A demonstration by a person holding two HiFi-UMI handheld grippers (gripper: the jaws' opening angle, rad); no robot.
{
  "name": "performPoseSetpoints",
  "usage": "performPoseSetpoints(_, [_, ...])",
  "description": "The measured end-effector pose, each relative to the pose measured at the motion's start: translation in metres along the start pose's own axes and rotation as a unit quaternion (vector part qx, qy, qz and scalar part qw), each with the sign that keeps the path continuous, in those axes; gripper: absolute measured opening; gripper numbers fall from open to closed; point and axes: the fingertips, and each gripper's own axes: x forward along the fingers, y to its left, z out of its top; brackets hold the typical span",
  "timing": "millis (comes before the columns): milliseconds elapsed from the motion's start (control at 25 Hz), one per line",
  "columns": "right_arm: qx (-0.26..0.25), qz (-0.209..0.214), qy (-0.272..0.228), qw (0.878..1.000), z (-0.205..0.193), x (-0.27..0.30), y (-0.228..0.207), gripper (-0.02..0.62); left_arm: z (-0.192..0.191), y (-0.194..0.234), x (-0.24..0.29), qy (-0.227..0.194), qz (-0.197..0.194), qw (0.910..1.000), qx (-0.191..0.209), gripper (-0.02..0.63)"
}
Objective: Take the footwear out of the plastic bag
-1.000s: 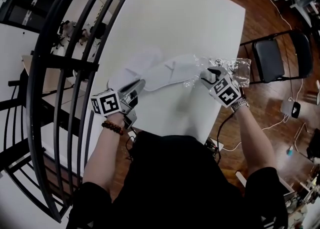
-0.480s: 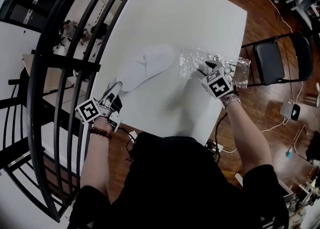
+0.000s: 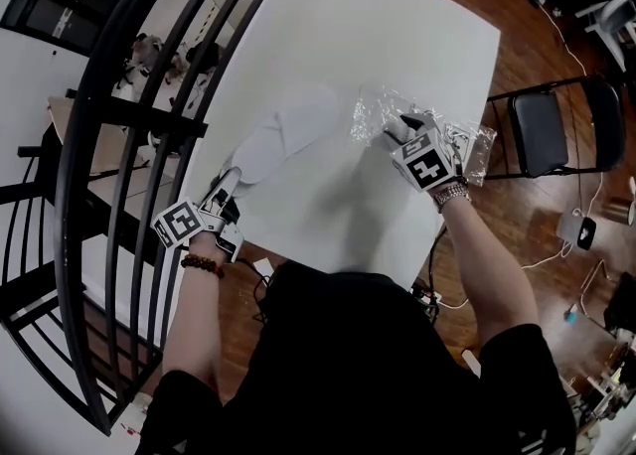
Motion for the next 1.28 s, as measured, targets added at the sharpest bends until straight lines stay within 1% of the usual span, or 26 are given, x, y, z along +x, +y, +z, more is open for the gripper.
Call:
performPoseSetpoints(40, [-0.003,-0.002,-0.003,1.0,0.002,-0.001,0.001,0.184,0.0,0.006,-0.003,0.003,0.021,0.9996,0.018,0.187])
performPoseSetpoints(120, [-0.008,-0.006,-0.008,1.0,0.005,-0.006,0.002,0.184,0.001,0.012,-0.008,0.008,0.051,0.9974,0.051,0.211])
performPoseSetpoints(240, [-0.011,-0.012,-0.017,1.0,0.009,-0.017,0.003,0.184,0.002,0.015,-0.014,0.009,0.08,0.9924,0.093,0.221])
performPoseSetpoints(360, [-0.007,-0.017,-0.028,0.999,0.006,-0.028,0.001,0.184,0.002,0.01,-0.011,0.007,0.096,0.9864,0.134,0.219])
performPoseSetpoints(440, [-0.005,-0.018,-0.036,0.999,0.002,-0.033,-0.002,0.184,0.001,0.001,-0.007,0.004,0.105,0.9794,0.172,0.205])
performPoseSetpoints(480, [-0.005,-0.017,-0.04,0.999,0.001,-0.035,-0.003,0.184,0.0,-0.006,-0.004,0.0,0.107,0.976,0.19,0.197])
performPoseSetpoints(560, [-0.009,-0.017,-0.046,0.999,-0.005,-0.041,-0.004,0.184,-0.011,-0.023,0.0,-0.009,0.102,0.9721,0.211,0.181])
performPoseSetpoints(680, [-0.011,-0.016,-0.063,0.998,-0.016,-0.059,0.001,0.184,-0.036,-0.051,0.002,-0.019,0.091,0.9651,0.245,0.146])
performPoseSetpoints(800, [-0.02,-0.011,-0.095,0.995,-0.02,-0.085,0.009,0.184,-0.066,-0.084,0.008,-0.023,0.076,0.9573,0.278,0.099])
performPoseSetpoints(920, [-0.042,-0.003,-0.135,0.99,-0.024,-0.116,0.024,0.112,-0.109,-0.121,0.019,-0.016,0.058,0.948,0.313,0.054])
performPoseSetpoints(1040, [-0.063,0.0,-0.177,0.982,-0.034,-0.15,0.039,0.02,-0.161,-0.16,0.031,-0.003,0.044,0.9348,0.352,0.016])
performPoseSetpoints(1080, [-0.067,0.002,-0.189,0.98,-0.038,-0.161,0.043,-0.002,-0.178,-0.174,0.034,0.0,0.04,0.9305,0.364,0.015])
performPoseSetpoints(1160, [-0.074,0.006,-0.21,0.975,-0.045,-0.183,0.049,-0.008,-0.209,-0.203,0.041,0.004,0.034,0.9197,0.391,0.015])
performPoseSetpoints(1280, [-0.076,0.008,-0.23,0.97,-0.055,-0.206,0.056,-0.008,-0.243,-0.233,0.045,0.009,0.032,0.8989,0.437,0.015])
